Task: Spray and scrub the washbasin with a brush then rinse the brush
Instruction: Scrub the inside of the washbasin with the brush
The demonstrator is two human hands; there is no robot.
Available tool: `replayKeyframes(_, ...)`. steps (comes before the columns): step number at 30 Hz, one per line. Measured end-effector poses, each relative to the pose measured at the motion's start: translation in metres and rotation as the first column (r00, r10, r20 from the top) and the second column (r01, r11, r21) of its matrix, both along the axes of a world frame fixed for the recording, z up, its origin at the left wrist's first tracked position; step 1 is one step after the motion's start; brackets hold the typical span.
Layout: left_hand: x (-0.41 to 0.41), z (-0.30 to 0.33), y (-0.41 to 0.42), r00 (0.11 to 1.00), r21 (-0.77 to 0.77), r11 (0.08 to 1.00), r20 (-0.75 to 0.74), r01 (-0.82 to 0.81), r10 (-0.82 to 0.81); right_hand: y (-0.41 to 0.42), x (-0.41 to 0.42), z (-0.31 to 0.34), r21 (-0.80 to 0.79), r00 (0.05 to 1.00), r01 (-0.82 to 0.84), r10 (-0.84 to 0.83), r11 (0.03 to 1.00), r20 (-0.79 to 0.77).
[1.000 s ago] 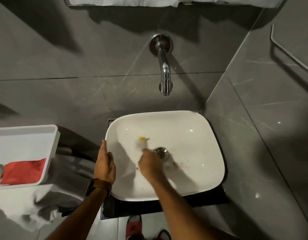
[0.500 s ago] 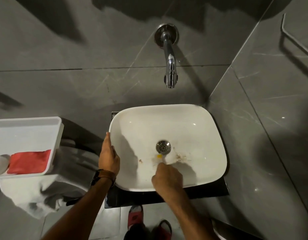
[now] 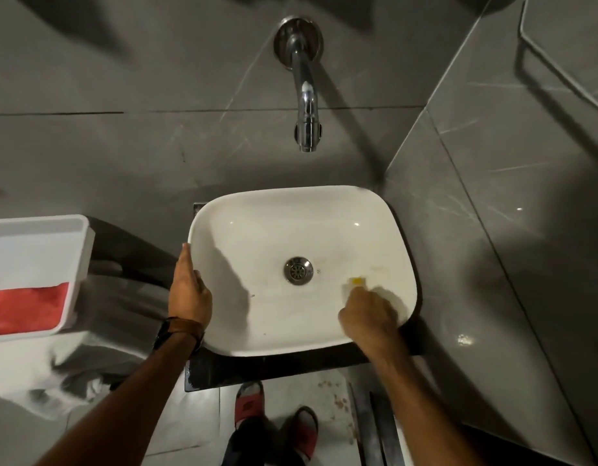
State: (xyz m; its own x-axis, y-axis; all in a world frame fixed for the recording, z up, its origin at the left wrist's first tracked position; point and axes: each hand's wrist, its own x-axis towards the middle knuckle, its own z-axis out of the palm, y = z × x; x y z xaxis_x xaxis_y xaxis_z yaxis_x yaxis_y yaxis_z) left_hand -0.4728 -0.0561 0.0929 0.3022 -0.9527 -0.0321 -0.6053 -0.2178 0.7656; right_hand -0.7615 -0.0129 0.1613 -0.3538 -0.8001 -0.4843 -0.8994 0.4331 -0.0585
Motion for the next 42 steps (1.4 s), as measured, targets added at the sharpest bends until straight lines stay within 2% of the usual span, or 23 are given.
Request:
replayKeyframes(3, 0.0, 0.002, -0.001, 1.0, -0.004, 1.0, 0.01, 0.005, -0.005, 0.017, 0.095, -0.005, 0.063, 0.928, -0.19, 0.158, 0.98, 0.339)
replayKeyframes(5, -0.001, 0.003, 0.001, 1.0, -0.006, 1.0, 0.02, 0.002, -0.002, 0.028, 0.143, 0.005, -0.01, 0.849, -0.312, 0.284, 0.95, 0.445)
replayKeyframes(7, -0.001, 0.003, 0.001, 1.0, -0.016, 1.0, 0.027, 0.011, -0.01, 0.025, 0.153, 0.008, -0.091, 0.843, -0.34, 0.346, 0.936, 0.412)
replayKeyframes(9, 0.0, 0.004, 0.0, 0.999, -0.016, 1.0, 0.028, 0.017, -0.016, 0.015, 0.125, 0.0, -0.088, 0.898, -0.319, 0.33, 0.944, 0.291)
replayKeyframes(12, 0.0, 0.004, 0.0, 1.0, 0.0, 1.0, 0.011, 0.016, -0.016, 0.0, 0.041, -0.012, -0.052, 0.985, -0.169, 0.171, 0.984, 0.018)
replayKeyframes(14, 0.0, 0.005, 0.0, 1.0, 0.001, 1.0, 0.011, 0.017, -0.017, -0.01, -0.007, -0.017, -0.098, 0.995, -0.02, 0.01, 0.995, -0.104)
replayKeyframes(16, 0.0, 0.006, 0.0, 1.0, 0.003, 1.0, 0.023, 0.019, -0.019, -0.017, -0.015, -0.023, -0.11, 0.994, 0.088, -0.094, 0.99, -0.051)
replayKeyframes(18, 0.001, 0.008, 0.0, 0.999, 0.014, 1.0, 0.027, 0.021, -0.021, -0.019, 0.018, -0.028, -0.088, 0.996, 0.068, -0.061, 0.994, 0.07)
replayKeyframes(21, 0.002, 0.009, 0.002, 0.999, 0.024, 0.999, 0.028, 0.028, -0.028, -0.011, 0.081, -0.032, -0.078, 0.976, -0.078, 0.092, 0.994, 0.195)
replayKeyframes(24, 0.001, 0.009, 0.002, 0.999, 0.03, 0.999, 0.018, 0.028, -0.029, 0.009, 0.12, -0.026, -0.096, 0.917, -0.265, 0.281, 0.96, 0.284)
replayKeyframes(26, 0.0, 0.009, 0.002, 1.0, 0.035, 0.999, 0.017, 0.011, -0.012, 0.02, 0.129, -0.021, -0.133, 0.874, -0.375, 0.398, 0.917, 0.281)
replayKeyframes(28, 0.0, 0.009, 0.002, 1.0, 0.041, 0.999, 0.007, 0.001, -0.002, 0.015, 0.119, -0.014, -0.133, 0.88, -0.408, 0.428, 0.903, 0.207)
replayKeyframes(31, 0.0, 0.009, 0.001, 1.0, 0.043, 0.999, 0.001, 0.003, -0.003, -0.005, 0.072, -0.009, -0.027, 0.954, -0.296, 0.297, 0.955, 0.045)
replayKeyframes(33, 0.0, 0.008, 0.001, 1.0, 0.041, 0.999, -0.005, 0.0, 0.0, -0.005, 0.047, -0.007, 0.055, 0.966, -0.257, 0.258, 0.965, -0.015)
replayKeyframes(34, 0.001, 0.007, 0.001, 1.0, 0.039, 0.999, -0.006, 0.002, -0.002, 0.0, 0.05, -0.003, 0.089, 0.958, -0.287, 0.287, 0.954, 0.017)
replayKeyframes(36, 0.002, 0.006, 0.001, 1.0, 0.031, 0.999, -0.008, 0.008, -0.008, 0.008, 0.082, -0.001, 0.09, 0.896, -0.406, 0.378, 0.909, 0.232)
replayKeyframes(38, 0.002, 0.004, 0.001, 1.0, 0.022, 1.0, 0.007, 0.014, -0.014, 0.003, 0.125, -0.001, 0.042, 0.817, -0.459, 0.404, 0.887, 0.412)
replayKeyframes(39, 0.002, 0.004, 0.002, 1.0, 0.02, 1.0, 0.008, 0.018, -0.018, -0.004, 0.143, -0.004, -0.017, 0.811, -0.456, 0.423, 0.89, 0.405)
replayKeyframes(42, 0.004, 0.001, 0.001, 1.0, 0.007, 1.0, -0.01, 0.026, -0.026, -0.049, 0.154, -0.013, -0.271, 0.886, -0.369, 0.424, 0.889, 0.186)
